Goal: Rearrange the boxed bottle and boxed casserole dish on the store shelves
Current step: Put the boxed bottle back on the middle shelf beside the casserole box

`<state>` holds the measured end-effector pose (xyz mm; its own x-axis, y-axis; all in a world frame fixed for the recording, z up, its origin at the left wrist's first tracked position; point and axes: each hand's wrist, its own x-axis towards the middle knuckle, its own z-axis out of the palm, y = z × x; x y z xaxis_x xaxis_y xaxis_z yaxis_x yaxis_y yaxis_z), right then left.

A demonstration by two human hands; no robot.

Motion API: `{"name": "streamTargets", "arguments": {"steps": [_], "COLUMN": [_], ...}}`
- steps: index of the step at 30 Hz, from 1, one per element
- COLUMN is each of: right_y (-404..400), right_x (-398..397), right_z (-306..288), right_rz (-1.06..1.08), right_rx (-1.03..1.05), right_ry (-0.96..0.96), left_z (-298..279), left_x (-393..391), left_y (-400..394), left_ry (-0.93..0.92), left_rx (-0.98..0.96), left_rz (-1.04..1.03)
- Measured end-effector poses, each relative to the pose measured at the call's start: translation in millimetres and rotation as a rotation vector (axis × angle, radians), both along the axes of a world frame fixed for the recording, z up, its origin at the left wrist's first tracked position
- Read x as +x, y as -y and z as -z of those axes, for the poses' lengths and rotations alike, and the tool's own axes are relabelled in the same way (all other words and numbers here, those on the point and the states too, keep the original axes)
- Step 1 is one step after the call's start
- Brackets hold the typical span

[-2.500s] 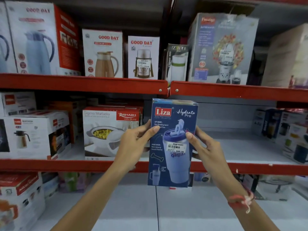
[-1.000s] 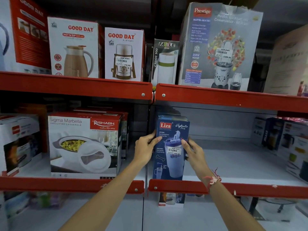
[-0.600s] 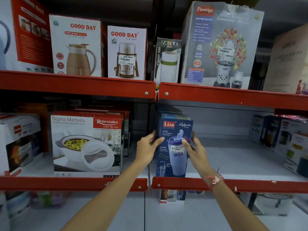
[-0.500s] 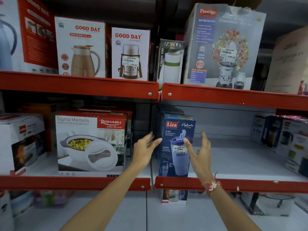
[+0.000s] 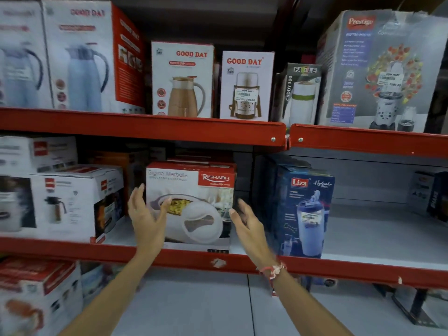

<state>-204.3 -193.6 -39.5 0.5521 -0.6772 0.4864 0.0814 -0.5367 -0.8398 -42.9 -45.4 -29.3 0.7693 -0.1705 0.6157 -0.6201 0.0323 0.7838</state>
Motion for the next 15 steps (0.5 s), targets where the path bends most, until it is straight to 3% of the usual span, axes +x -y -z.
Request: {"name": "streamTargets", "arguments": {"steps": [4, 15], "right_y": [-56.5, -41.7], "right_x": [65.8, 56.7], "right_z": [8.5, 4.8], "right_rz": [-0.003, 0.059], "right_rx": [0.019, 0.004], "right_ry": [0.001, 0.049], "left_z": [12.9, 10.4], "left_x": [64.5, 59.3], "left_y": [-54.3, -45.0], "left_ry": [-0.277, -0.256], "left_rx": [0.148, 0.201], "left_rz": [0.116, 0.172]}}
